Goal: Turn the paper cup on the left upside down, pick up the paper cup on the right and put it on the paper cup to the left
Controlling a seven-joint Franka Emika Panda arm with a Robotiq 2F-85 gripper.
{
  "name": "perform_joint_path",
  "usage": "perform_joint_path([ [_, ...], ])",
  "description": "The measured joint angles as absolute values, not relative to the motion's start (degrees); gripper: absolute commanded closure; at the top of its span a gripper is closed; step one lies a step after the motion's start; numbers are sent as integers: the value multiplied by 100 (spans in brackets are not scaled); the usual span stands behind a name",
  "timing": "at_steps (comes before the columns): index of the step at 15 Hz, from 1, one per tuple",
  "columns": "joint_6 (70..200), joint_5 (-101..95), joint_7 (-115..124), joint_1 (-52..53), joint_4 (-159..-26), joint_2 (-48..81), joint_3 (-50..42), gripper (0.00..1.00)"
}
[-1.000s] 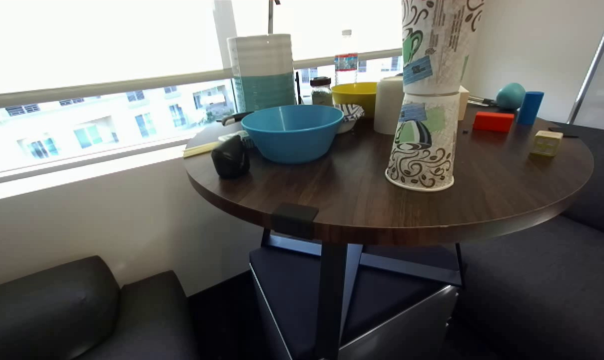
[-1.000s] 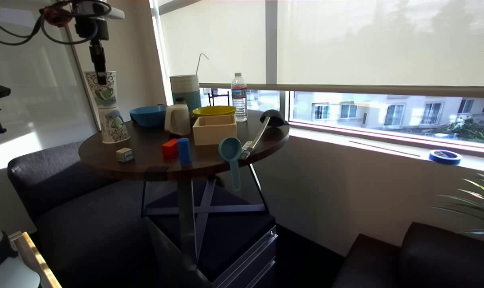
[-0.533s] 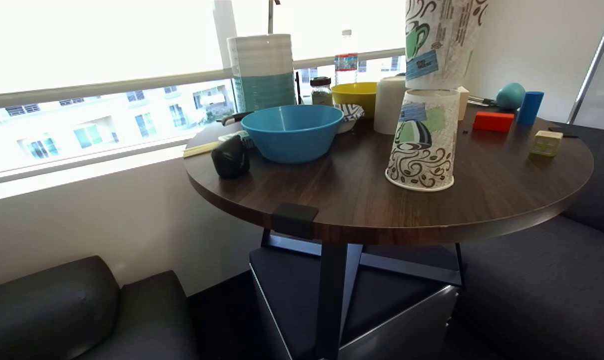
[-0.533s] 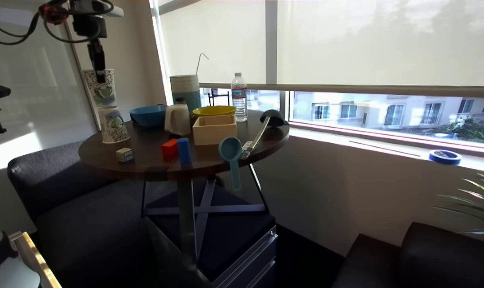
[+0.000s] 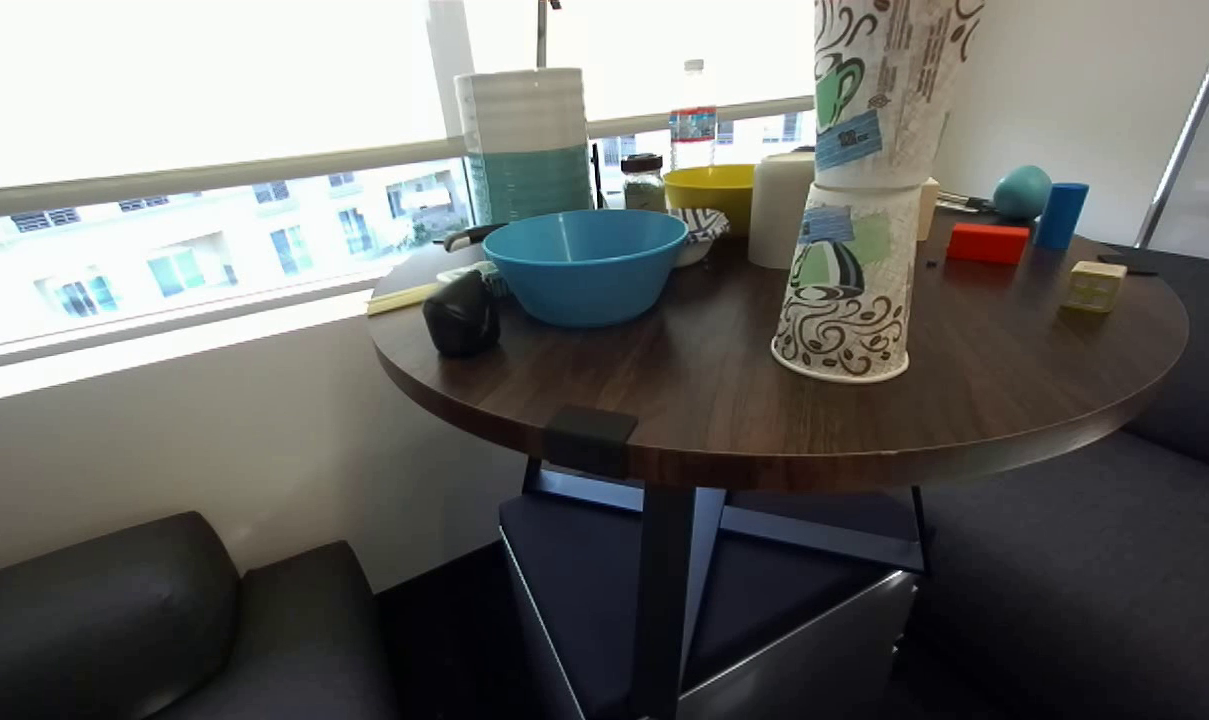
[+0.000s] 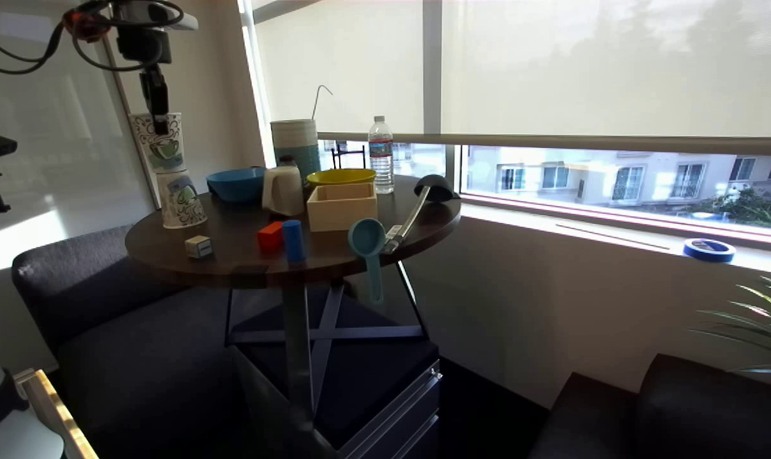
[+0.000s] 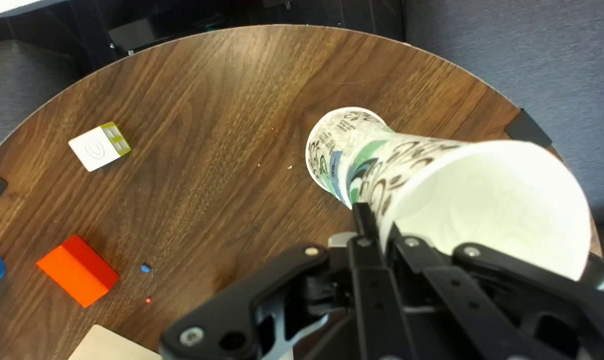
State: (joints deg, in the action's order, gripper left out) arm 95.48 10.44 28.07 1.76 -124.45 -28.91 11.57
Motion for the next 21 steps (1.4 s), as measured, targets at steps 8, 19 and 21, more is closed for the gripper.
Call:
perform_joint_path([
  [8, 9588, 1035, 2802, 176, -12461, -2891, 1158, 99],
  [19, 9660, 992, 2791, 176, -12550, -2896, 1160, 37],
  [21, 9685, 885, 2757, 176, -12550, -2926, 1162, 24],
])
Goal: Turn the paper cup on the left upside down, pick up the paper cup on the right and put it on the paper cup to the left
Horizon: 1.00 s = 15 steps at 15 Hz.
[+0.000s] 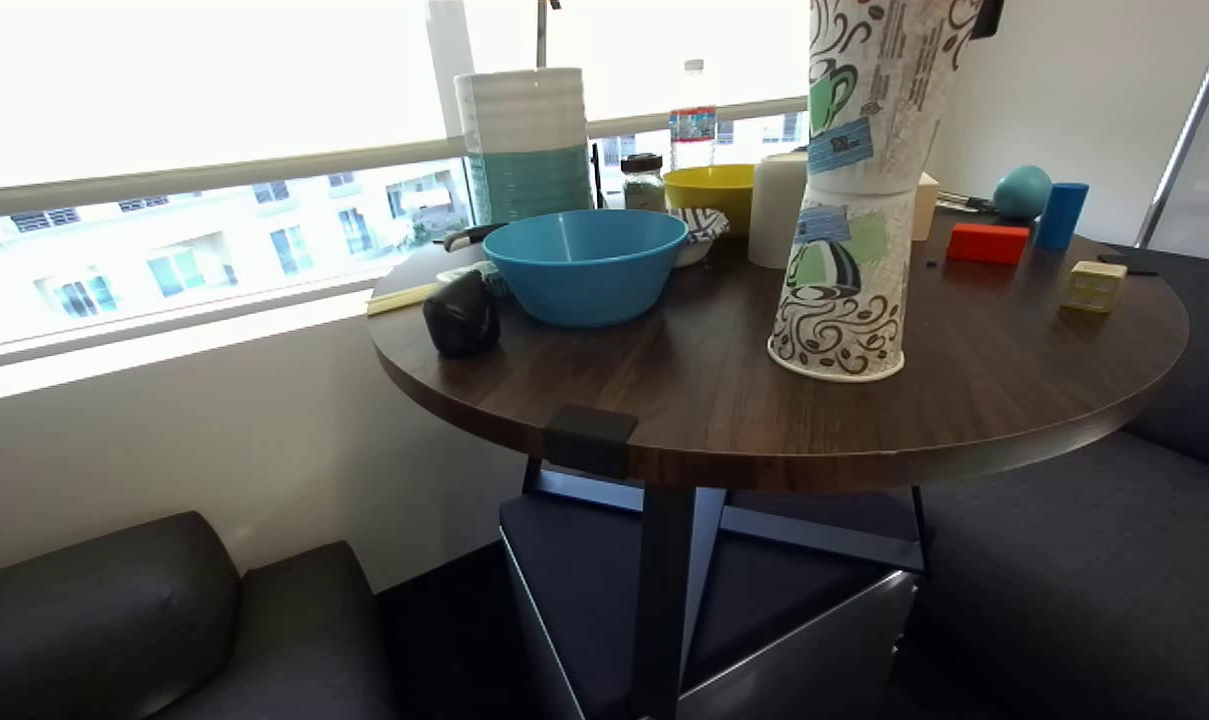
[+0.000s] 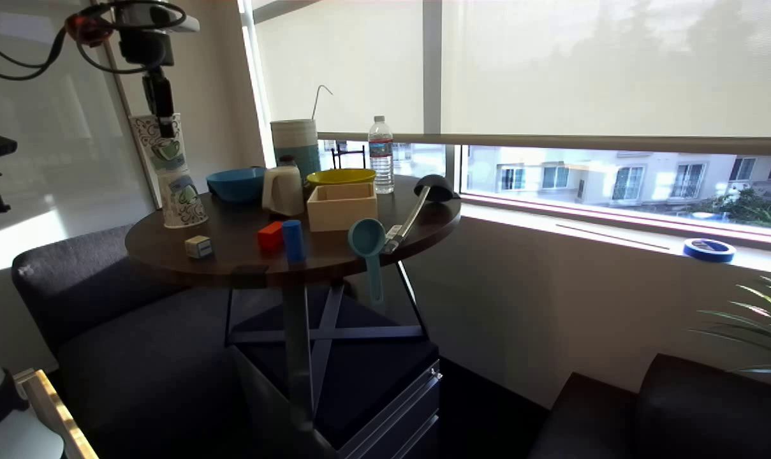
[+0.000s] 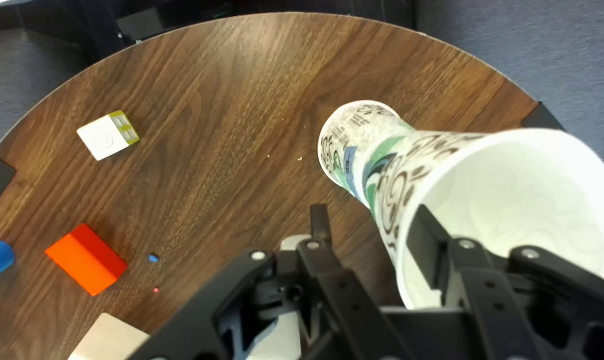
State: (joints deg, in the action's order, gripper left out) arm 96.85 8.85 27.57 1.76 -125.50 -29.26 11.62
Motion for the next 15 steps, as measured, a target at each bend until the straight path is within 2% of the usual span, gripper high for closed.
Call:
perform_joint_path([
  [3, 9880, 597, 2574, 176, -12535, -3138, 1163, 2],
  [15, 11204, 463, 1186, 710, -12771, -4488, 1025, 0],
])
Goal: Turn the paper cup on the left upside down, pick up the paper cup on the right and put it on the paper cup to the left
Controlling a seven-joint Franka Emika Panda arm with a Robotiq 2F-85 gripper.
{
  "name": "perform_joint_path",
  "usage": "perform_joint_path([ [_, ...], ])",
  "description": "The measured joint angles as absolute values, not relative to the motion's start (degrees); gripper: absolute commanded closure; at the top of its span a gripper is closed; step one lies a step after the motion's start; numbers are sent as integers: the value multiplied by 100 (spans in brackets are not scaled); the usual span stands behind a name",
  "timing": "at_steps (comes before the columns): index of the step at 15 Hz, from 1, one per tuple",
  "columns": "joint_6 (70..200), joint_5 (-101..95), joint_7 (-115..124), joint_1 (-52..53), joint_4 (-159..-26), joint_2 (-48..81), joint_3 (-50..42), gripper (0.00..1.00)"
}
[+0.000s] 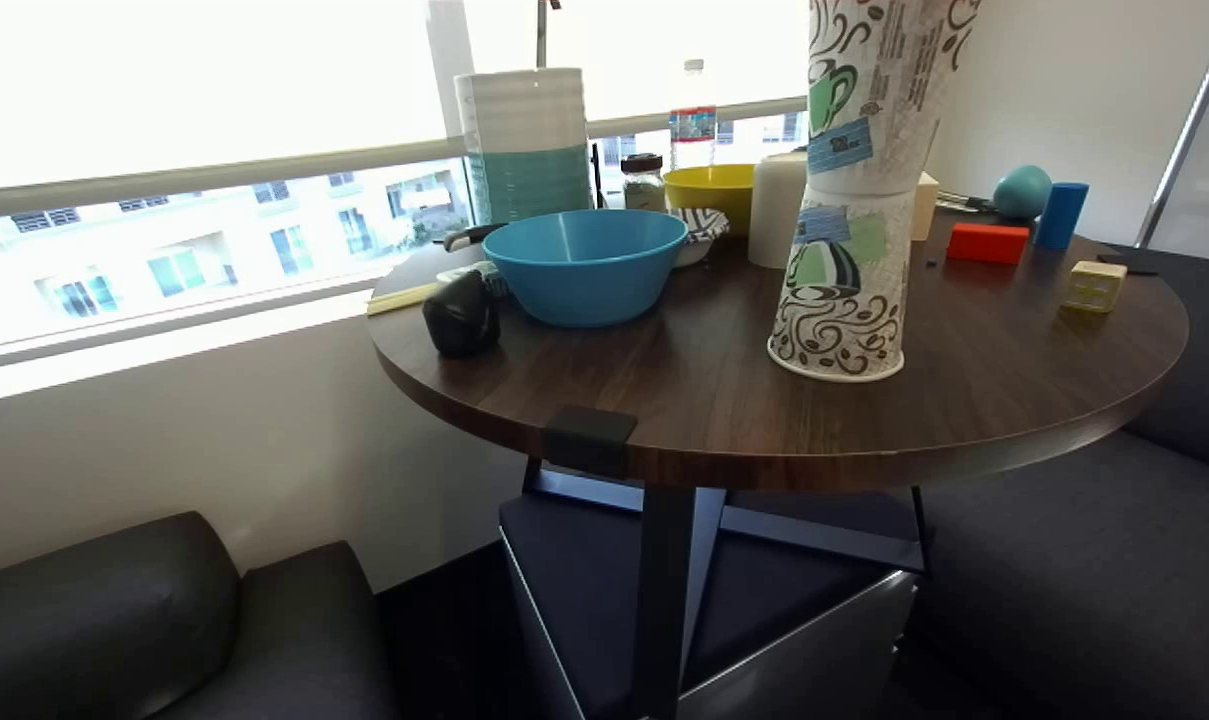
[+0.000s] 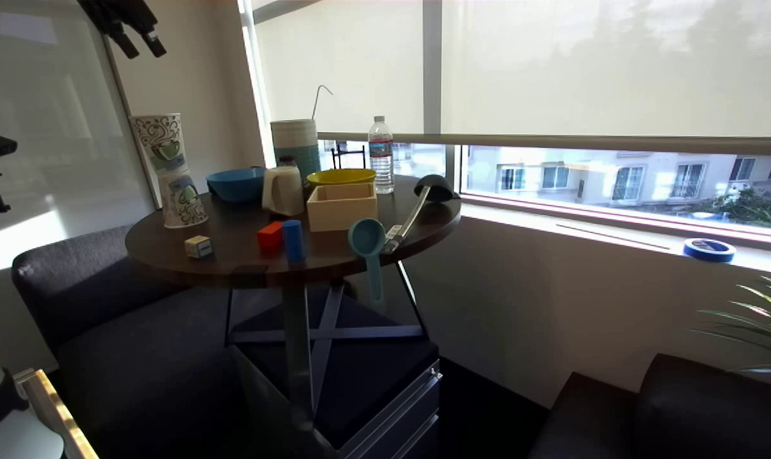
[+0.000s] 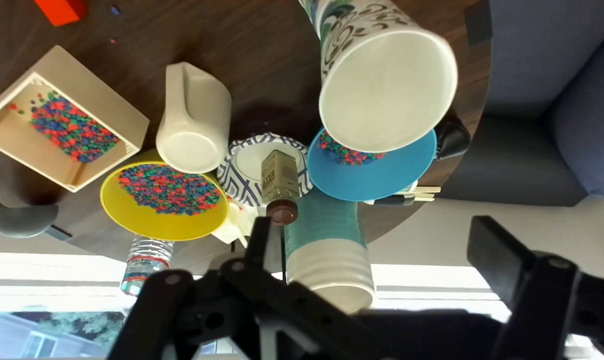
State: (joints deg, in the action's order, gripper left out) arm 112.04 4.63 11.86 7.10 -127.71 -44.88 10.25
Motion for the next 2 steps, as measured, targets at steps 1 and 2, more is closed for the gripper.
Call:
perform_joint_path([
  [1, 11249, 492, 1172, 752, -12836, -4515, 1024, 0],
  [2, 11279, 503, 1166, 775, -12887, -4530, 1025, 0],
])
